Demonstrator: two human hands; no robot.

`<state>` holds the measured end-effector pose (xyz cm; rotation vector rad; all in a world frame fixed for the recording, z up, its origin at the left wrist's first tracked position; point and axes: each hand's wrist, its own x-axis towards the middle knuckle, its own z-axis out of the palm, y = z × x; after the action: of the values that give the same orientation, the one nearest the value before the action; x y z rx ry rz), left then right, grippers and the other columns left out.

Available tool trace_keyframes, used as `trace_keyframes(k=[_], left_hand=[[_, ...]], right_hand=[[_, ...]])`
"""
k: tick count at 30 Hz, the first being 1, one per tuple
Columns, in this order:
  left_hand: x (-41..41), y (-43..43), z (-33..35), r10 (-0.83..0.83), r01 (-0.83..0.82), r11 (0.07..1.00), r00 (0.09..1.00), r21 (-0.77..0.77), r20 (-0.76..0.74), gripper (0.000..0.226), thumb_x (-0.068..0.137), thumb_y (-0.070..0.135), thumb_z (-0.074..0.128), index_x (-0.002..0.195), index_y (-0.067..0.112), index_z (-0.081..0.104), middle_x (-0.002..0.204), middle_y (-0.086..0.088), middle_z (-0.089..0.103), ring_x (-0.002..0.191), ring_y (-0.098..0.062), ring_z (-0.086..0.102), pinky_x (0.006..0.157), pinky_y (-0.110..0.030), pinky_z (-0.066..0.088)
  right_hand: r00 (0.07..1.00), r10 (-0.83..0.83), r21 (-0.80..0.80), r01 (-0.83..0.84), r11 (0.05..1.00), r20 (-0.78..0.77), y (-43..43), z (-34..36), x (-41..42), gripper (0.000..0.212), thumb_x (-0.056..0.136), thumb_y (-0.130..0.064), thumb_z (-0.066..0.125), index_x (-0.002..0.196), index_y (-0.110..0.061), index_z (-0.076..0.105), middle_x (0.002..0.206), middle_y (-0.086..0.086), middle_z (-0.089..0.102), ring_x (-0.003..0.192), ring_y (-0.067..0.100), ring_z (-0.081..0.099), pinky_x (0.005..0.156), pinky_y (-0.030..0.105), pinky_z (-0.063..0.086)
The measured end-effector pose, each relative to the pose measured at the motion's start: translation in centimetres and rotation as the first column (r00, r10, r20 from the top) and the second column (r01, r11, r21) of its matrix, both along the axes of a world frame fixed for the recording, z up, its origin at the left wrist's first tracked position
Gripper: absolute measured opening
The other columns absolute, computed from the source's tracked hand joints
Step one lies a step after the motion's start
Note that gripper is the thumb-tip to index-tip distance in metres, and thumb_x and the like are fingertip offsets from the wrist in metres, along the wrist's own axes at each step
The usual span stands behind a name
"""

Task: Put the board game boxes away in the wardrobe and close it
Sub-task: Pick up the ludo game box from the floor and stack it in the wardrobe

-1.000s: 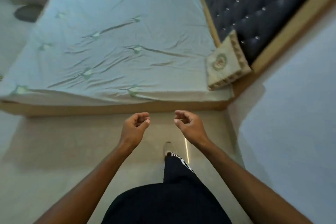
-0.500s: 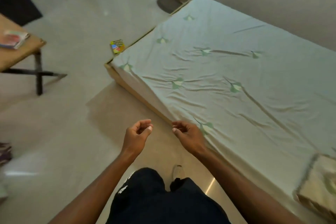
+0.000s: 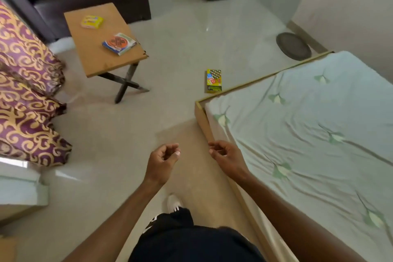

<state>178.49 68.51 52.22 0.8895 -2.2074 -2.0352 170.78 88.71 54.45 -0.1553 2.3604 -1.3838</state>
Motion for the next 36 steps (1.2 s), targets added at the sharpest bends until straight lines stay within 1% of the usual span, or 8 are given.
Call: trace_keyframes(k=[7, 10, 14, 18, 22, 25, 33, 36], left_hand=[[-13.8, -12.0, 1.2, 0.035, -0.036, 0.999, 0.999, -0.030, -0.022, 0.019, 0.088, 0.009, 0.068, 0.102, 0.022, 0.069, 0.099, -0.006, 0.074, 0.088, -0.015, 0.066, 0.071, -0.020, 0.048], [-20.6, -16.0, 0.6, 0.024, -0.025, 0.999, 1.000, -0.036, -0.019, 0.019, 0.088, 0.010, 0.067, 0.101, 0.024, 0.069, 0.099, -0.004, 0.074, 0.088, -0.015, 0.066, 0.072, -0.021, 0.049], [-31.4, -21.5, -0.7, -0.012, 0.011, 0.998, 1.000, -0.067, -0.018, 0.020, 0.088, 0.010, 0.068, 0.099, 0.026, 0.069, 0.098, -0.003, 0.074, 0.092, -0.021, 0.068, 0.082, -0.030, 0.056], [-41.6, -26.1, -0.6, -0.041, 0.042, 0.995, 0.999, -0.091, 0.019, 0.020, 0.088, 0.010, 0.068, 0.102, 0.023, 0.070, 0.099, -0.003, 0.073, 0.096, -0.020, 0.068, 0.093, -0.039, 0.057], [-52.2, -29.7, -0.1, -0.087, 0.090, 0.991, 0.996, -0.098, 0.031, 0.021, 0.087, 0.010, 0.069, 0.100, 0.027, 0.069, 0.100, -0.001, 0.073, 0.098, -0.019, 0.068, 0.094, -0.039, 0.056], [-59.8, -31.6, -0.4, -0.116, 0.118, 0.988, 0.993, -0.102, 0.027, 0.022, 0.086, 0.009, 0.069, 0.099, 0.027, 0.070, 0.099, -0.002, 0.073, 0.098, -0.021, 0.067, 0.094, -0.041, 0.056], [-84.9, -35.7, -2.6, -0.391, 0.397, 0.908, 0.918, -0.137, 0.068, 0.021, 0.085, 0.009, 0.070, 0.094, 0.028, 0.071, 0.096, -0.004, 0.074, 0.096, -0.023, 0.069, 0.094, -0.045, 0.056], [-96.3, -35.1, -2.3, -0.577, 0.587, 0.796, 0.809, -0.148, 0.112, 0.017, 0.085, 0.011, 0.069, 0.096, 0.024, 0.072, 0.095, -0.005, 0.075, 0.095, -0.025, 0.069, 0.093, -0.044, 0.056]], right_hand=[[1.000, 0.018, -0.041, -0.018, 0.999, 0.002, -12.0, 0.6, -14.4, 0.022, 0.091, -0.021, 0.063, 0.112, -0.022, 0.068, 0.099, -0.009, 0.069, 0.089, 0.003, 0.063, 0.069, 0.003, 0.046], [1.000, 0.003, -0.059, -0.003, 0.998, 0.006, -15.7, -0.9, -21.2, 0.023, 0.090, -0.021, 0.063, 0.112, -0.026, 0.068, 0.097, -0.011, 0.070, 0.089, 0.003, 0.064, 0.074, 0.012, 0.051], [0.999, -0.033, -0.077, 0.034, 0.996, 0.004, -20.5, -2.5, -32.3, 0.022, 0.089, -0.018, 0.064, 0.110, -0.023, 0.069, 0.093, -0.010, 0.071, 0.083, 0.000, 0.064, 0.073, 0.012, 0.051], [0.996, -0.077, -0.085, 0.081, 0.993, 0.041, -24.5, -3.2, -42.7, 0.021, 0.088, -0.017, 0.066, 0.108, -0.020, 0.071, 0.087, -0.002, 0.072, 0.081, 0.010, 0.068, 0.076, 0.026, 0.057], [0.995, -0.092, -0.082, 0.094, 0.992, 0.026, -27.9, -2.5, -52.3, 0.020, 0.088, -0.016, 0.065, 0.106, -0.020, 0.071, 0.081, -0.008, 0.070, 0.068, -0.005, 0.061, 0.064, 0.008, 0.047], [0.995, -0.102, -0.100, 0.104, 0.990, 0.023, -29.6, -2.3, -58.7, 0.020, 0.089, -0.011, 0.063, 0.105, -0.020, 0.070, 0.078, -0.010, 0.067, 0.060, -0.008, 0.056, 0.059, 0.006, 0.043], [0.900, -0.435, -0.112, 0.434, 0.894, 0.015, -32.1, -5.4, -76.3, 0.019, 0.087, -0.009, 0.064, 0.103, -0.017, 0.072, 0.083, -0.009, 0.068, 0.066, -0.006, 0.059, 0.062, 0.008, 0.044], [0.778, -0.622, -0.097, 0.628, 0.772, 0.090, -32.2, -6.4, -82.3, 0.021, 0.088, -0.014, 0.064, 0.106, -0.020, 0.073, 0.088, -0.001, 0.071, 0.073, 0.005, 0.063, 0.069, 0.014, 0.047]])
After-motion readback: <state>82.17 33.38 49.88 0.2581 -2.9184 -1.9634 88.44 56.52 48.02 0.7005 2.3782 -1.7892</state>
